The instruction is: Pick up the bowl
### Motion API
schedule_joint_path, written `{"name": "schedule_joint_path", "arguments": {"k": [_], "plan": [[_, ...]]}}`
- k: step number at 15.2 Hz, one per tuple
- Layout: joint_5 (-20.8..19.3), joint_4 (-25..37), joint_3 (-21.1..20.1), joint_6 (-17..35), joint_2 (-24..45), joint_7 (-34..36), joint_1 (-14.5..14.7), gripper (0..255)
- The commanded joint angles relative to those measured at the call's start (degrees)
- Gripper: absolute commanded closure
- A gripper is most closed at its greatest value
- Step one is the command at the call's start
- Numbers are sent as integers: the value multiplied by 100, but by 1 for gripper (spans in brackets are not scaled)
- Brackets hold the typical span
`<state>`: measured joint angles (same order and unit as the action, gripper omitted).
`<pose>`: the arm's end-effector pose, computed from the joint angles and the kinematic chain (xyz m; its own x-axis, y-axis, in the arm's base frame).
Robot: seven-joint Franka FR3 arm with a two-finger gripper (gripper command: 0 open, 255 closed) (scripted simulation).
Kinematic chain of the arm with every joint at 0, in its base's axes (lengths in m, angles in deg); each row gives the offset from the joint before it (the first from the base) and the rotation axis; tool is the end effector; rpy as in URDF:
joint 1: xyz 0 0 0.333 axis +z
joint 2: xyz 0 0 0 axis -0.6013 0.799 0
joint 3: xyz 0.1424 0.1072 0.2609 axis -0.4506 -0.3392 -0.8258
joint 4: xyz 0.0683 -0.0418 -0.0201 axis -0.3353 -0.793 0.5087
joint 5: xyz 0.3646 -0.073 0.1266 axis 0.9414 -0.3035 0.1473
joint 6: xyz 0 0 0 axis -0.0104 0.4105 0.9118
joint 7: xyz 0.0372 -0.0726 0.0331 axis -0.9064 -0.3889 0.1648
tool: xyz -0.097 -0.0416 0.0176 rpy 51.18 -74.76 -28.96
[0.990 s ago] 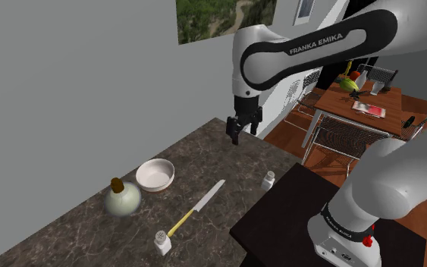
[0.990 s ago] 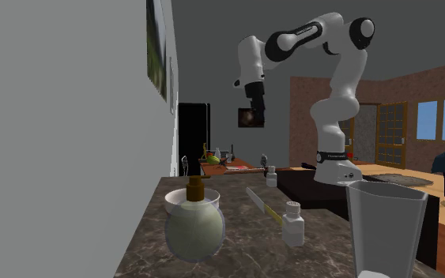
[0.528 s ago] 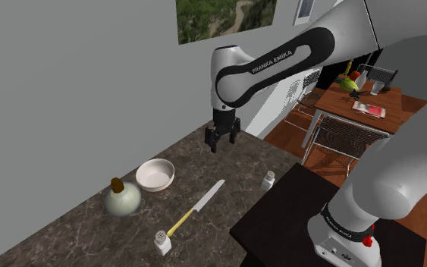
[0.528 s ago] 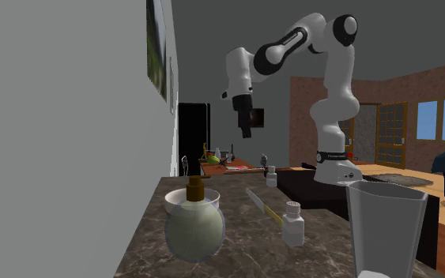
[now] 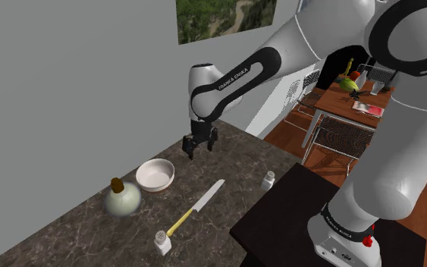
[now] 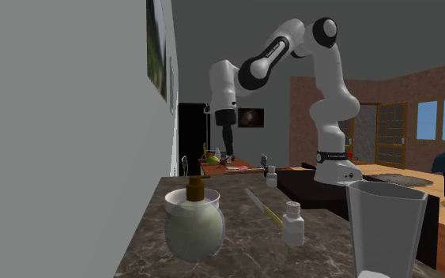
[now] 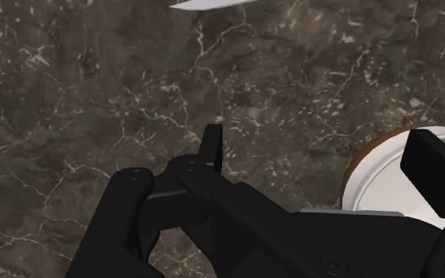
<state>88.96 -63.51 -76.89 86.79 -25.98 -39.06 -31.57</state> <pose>0.5091 0.1666 0.3062 0.9928 -0.0581 -0.1048 -0.0678 -0.9935 -0.0918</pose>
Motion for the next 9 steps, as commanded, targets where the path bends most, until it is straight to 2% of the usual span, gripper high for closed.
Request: {"name": "schedule_joint_path", "arguments": {"k": [1,9], "plan": [[-61,344,-13,212,488,90,56,0],[-279,1957,32,567,2206,368,349,0]]}}
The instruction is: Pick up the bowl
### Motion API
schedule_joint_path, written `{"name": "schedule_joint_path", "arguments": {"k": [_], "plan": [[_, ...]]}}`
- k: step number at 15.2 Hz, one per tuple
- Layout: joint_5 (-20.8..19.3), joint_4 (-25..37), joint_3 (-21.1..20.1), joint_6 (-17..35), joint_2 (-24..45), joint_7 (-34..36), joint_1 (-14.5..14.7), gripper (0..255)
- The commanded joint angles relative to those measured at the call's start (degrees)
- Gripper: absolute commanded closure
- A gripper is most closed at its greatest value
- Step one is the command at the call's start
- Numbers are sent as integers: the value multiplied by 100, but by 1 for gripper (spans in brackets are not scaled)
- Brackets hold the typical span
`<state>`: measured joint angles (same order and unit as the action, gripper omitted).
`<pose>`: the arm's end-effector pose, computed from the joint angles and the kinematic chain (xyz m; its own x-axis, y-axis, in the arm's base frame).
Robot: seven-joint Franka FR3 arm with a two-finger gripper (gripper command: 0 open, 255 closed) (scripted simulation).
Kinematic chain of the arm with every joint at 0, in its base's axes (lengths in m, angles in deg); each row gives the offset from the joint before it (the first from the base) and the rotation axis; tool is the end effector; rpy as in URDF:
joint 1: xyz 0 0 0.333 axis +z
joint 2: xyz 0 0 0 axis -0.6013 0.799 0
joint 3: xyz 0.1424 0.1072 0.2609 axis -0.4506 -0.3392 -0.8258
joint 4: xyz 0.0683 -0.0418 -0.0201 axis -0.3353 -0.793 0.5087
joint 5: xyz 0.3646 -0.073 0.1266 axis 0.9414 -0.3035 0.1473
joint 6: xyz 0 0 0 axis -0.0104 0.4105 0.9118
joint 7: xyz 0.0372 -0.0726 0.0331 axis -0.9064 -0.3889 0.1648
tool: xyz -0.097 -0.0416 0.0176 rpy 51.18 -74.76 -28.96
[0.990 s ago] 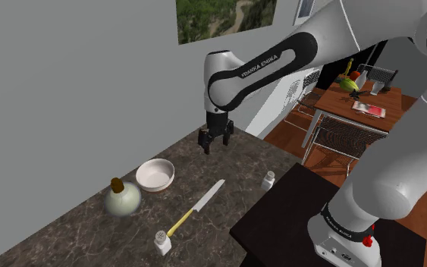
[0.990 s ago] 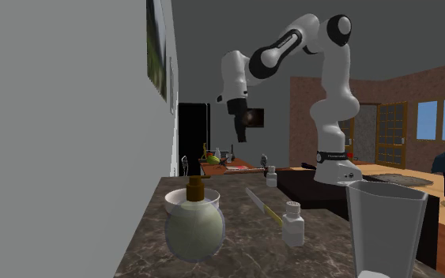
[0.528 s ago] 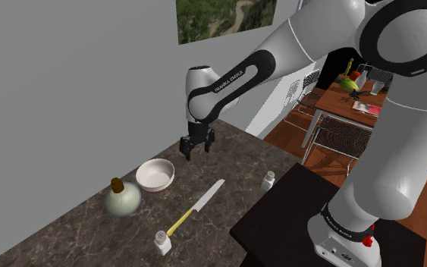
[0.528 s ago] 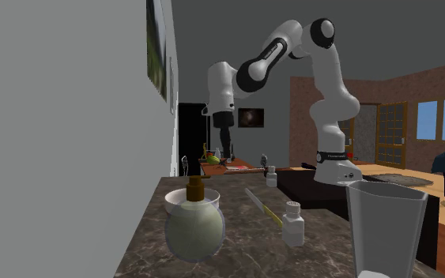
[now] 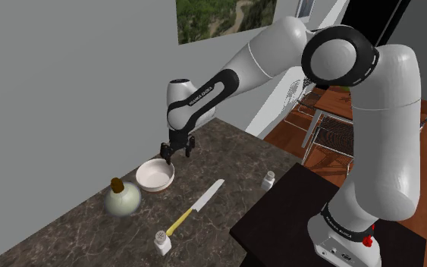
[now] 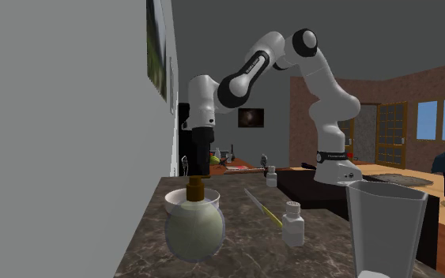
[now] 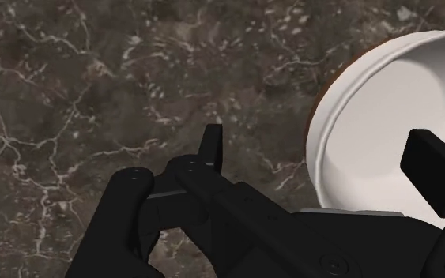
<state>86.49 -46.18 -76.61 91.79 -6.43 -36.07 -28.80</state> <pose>0.5891 0.2130 0.2420 0.9955 -0.0629 -0.0710 -0.0722 -0.9879 -0.1372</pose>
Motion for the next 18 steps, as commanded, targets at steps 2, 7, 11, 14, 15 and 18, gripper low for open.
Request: {"name": "schedule_joint_path", "arguments": {"k": [2,7,11,14,15,18], "plan": [[-74,714,26,77,685,123,157,0],[-98,785,52,279,953,110,188,0],[-117,822,73,449,1164,95,208,0],[-118,835,74,439,1167,93,206,255],[-118,837,74,438,1168,93,206,255],[-118,837,74,438,1168,93,206,255]]}}
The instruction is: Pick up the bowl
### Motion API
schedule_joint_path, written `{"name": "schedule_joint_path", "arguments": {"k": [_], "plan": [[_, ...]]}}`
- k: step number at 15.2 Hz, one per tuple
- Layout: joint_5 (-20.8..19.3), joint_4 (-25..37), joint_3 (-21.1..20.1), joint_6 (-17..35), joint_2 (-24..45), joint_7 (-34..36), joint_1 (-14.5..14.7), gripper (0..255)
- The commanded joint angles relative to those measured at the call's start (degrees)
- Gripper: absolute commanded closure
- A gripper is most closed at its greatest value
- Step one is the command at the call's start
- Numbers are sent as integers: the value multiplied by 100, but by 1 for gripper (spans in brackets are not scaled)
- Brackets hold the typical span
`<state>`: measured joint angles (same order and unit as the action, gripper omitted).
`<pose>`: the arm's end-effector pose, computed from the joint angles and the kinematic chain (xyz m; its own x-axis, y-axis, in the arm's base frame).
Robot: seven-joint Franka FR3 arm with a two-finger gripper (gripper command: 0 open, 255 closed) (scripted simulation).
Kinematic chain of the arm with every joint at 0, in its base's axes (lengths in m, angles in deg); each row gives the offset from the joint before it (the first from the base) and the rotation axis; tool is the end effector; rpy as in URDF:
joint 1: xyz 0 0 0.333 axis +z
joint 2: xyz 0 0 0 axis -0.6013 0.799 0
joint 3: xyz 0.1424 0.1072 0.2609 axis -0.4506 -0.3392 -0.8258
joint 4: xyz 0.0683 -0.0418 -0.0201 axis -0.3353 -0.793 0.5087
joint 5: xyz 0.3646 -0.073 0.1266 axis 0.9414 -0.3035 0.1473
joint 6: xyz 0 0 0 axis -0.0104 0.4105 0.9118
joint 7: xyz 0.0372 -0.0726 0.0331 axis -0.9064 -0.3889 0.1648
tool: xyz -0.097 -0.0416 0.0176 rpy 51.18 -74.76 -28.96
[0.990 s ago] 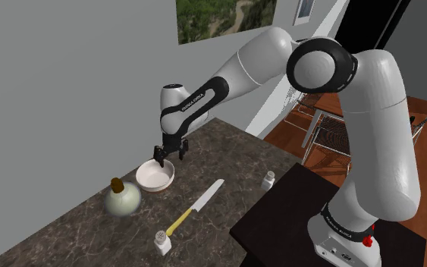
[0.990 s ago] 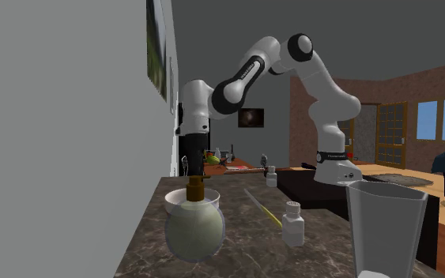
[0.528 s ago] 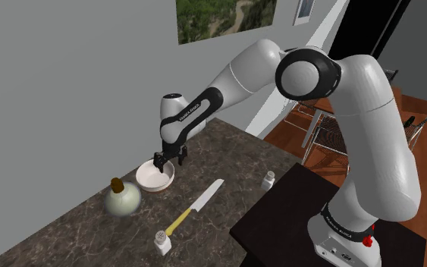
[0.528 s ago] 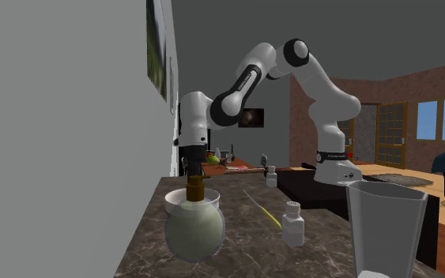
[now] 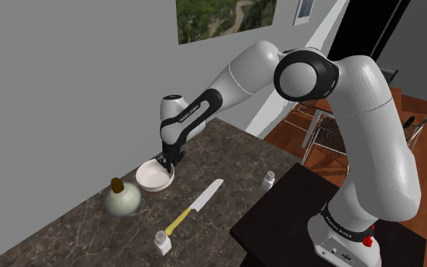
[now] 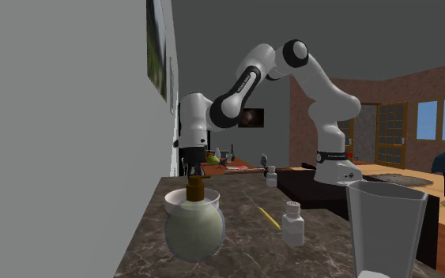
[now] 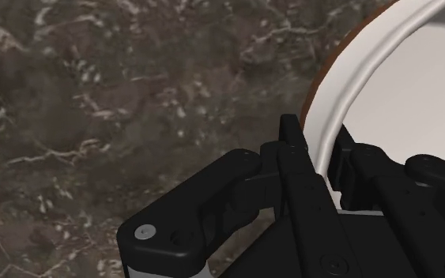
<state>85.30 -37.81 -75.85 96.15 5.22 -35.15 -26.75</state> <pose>0.6168 0.2343 0.1775 0.9961 -0.0661 -0.0584 -0.0744 -0.9854 -0.1531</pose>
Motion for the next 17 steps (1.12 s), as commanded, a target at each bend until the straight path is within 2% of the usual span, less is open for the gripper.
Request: {"name": "schedule_joint_path", "arguments": {"k": [1,4,17], "plan": [[0,1,-1,2,3,1,1,255],[1,-14,-2,13,-1,2,3,255],[70,-66,-72,-647,-721,58,-64,255]]}}
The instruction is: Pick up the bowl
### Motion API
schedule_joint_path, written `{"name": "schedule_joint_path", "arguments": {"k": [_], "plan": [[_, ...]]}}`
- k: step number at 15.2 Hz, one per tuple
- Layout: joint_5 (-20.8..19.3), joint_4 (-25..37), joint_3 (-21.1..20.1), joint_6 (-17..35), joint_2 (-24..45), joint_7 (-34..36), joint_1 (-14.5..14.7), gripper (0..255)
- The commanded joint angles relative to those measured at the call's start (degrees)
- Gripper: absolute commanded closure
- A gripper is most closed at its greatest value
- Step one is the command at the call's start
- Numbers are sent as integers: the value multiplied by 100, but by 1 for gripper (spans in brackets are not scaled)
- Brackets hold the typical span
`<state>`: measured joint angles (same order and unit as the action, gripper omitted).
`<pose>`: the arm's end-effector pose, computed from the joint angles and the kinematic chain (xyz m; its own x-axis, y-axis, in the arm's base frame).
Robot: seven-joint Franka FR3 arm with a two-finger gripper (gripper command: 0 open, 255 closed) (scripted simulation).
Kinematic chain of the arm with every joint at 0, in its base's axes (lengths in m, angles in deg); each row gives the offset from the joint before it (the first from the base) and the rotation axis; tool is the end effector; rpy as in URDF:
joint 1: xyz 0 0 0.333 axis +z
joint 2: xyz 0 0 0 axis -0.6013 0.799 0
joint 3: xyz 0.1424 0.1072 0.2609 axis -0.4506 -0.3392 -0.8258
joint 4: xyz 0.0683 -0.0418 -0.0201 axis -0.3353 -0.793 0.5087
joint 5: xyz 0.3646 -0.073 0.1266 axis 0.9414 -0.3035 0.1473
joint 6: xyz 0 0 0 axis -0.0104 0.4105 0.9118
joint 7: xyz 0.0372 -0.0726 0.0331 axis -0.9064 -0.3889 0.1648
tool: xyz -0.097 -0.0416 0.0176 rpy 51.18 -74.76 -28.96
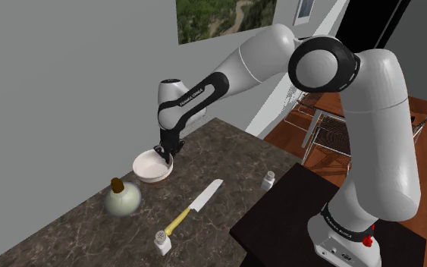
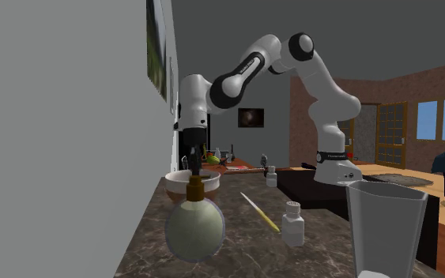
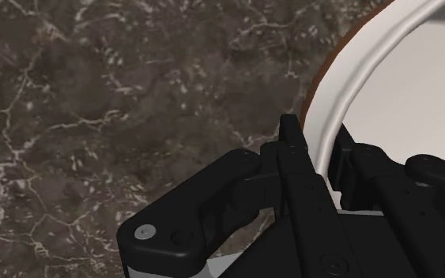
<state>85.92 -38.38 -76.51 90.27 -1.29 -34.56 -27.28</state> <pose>0.6163 0.2353 0.2391 0.9961 -0.0661 -0.0589 -0.0744 -0.9854 -0.1532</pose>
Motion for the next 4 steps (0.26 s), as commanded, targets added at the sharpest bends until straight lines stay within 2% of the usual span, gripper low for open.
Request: {"name": "schedule_joint_path", "arguments": {"k": [1,4], "plan": [[14,-4,-12,-113,-121,3,-15,255],[20,3,-17,-177,-178,8,-20,255]]}}
